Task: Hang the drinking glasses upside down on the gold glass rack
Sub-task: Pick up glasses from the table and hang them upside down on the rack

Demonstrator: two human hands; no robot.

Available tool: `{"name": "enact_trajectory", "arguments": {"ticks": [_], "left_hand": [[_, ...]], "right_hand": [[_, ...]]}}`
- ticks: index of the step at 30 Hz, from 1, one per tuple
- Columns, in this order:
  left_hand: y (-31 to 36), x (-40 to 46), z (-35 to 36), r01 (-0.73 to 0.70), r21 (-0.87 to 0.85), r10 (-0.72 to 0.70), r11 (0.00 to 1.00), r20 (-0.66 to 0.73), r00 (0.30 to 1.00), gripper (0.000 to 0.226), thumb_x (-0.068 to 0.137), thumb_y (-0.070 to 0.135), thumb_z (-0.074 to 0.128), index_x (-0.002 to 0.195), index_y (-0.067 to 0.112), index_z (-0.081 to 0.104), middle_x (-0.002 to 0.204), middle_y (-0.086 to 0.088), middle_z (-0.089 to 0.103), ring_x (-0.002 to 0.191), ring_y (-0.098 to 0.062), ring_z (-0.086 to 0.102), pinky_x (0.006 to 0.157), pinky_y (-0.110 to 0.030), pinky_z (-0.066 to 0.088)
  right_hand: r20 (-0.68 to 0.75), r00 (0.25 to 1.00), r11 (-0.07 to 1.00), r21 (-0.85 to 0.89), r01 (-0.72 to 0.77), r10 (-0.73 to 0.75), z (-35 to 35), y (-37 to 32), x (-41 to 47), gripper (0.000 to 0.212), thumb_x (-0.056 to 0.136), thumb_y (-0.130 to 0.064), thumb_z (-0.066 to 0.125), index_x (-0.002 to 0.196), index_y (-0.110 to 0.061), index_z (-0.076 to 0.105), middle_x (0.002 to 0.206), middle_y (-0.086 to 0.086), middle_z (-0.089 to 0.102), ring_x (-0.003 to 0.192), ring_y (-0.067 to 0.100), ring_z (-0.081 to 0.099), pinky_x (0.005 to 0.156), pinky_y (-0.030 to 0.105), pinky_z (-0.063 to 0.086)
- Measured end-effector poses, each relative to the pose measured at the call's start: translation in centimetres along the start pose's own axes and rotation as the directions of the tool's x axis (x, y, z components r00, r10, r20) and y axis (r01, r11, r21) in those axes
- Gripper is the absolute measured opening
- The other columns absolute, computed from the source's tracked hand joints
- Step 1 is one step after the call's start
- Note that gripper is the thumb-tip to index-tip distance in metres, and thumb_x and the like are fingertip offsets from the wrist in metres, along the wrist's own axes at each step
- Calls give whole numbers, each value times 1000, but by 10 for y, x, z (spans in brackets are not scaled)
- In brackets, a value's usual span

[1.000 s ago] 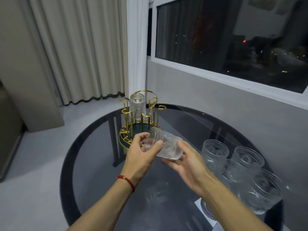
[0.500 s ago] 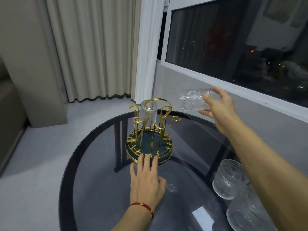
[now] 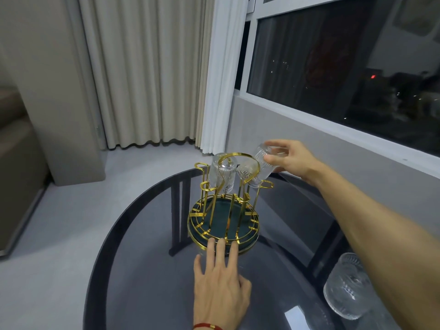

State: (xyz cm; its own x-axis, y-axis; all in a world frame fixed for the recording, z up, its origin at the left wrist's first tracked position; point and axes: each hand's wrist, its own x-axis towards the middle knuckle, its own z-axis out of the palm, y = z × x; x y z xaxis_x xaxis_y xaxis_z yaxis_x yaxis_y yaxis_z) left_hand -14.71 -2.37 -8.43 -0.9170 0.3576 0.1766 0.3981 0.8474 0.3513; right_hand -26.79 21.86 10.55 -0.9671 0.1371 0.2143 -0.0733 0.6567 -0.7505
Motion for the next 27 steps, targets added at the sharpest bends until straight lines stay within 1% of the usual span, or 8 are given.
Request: {"name": "enact_trajectory", "arguments": {"ticks": [2,5,8,12,15,21,23,27], "left_hand": [[1,0,-1,-6,1,6,1000,-20,1000,70,68,36,62,137,24,56,144,-8,57,142,-31,45,103,-61,46],[2,-1,1,5,12,-4,1000,-34,999,70,70,36,60,139,24,54,146,-8,56,143,-31,43,105,-61,45],[2,0,2,7,29,-6,1000,-37,999,71,67,37,63,137,23,58,143,-9,59,140,-32,47,102,-62,48],[1,2,5,-9,38,11,999,-58,998,71,66,37,65,135,23,59,141,-10,61,138,-33,50,100,-62,50],[1,1,8,-17,38,20,999,-81,996,71,75,38,55,145,26,48,153,-8,50,148,-31,36,110,-62,39],[1,0,7,-25,42,30,999,-127,991,69,77,38,56,144,23,51,150,-11,53,146,-33,38,107,-61,43],[1,-1,9,-30,39,36,999,-151,988,68,77,36,57,143,21,52,149,-12,53,145,-33,39,106,-61,43],[1,-1,9,-26,50,35,998,-183,982,66,81,35,54,145,20,48,151,-12,49,147,-33,34,109,-60,40]], "right_hand": [[56,998,999,-14,29,-28,3,2,2,58,94,-20,77,149,-22,58,143,-2,58,135,26,54,72,17,61],[103,994,998,-45,47,-42,7,6,6,62,93,-20,78,151,-27,57,155,-3,56,145,25,48,109,37,47],[161,987,996,-81,44,-31,12,6,10,64,90,-17,81,149,-28,57,154,-5,57,146,22,45,120,45,34],[204,979,996,-84,11,6,24,9,13,70,84,-11,86,147,-25,59,139,-13,60,136,12,48,114,39,37],[190,982,999,-40,-9,16,29,12,13,76,78,-11,90,146,-24,60,134,-14,62,133,10,50,115,40,39],[193,980,995,76,-59,43,27,11,2,90,82,-8,87,158,-28,42,168,-1,40,149,25,46,113,42,44],[150,987,992,105,-69,53,22,14,-9,84,86,-9,84,157,-28,43,168,1,39,145,26,51,113,44,46],[-70,996,993,104,-52,59,6,20,-42,53,96,-9,73,146,-19,59,148,6,61,125,25,67,103,41,58]]}}
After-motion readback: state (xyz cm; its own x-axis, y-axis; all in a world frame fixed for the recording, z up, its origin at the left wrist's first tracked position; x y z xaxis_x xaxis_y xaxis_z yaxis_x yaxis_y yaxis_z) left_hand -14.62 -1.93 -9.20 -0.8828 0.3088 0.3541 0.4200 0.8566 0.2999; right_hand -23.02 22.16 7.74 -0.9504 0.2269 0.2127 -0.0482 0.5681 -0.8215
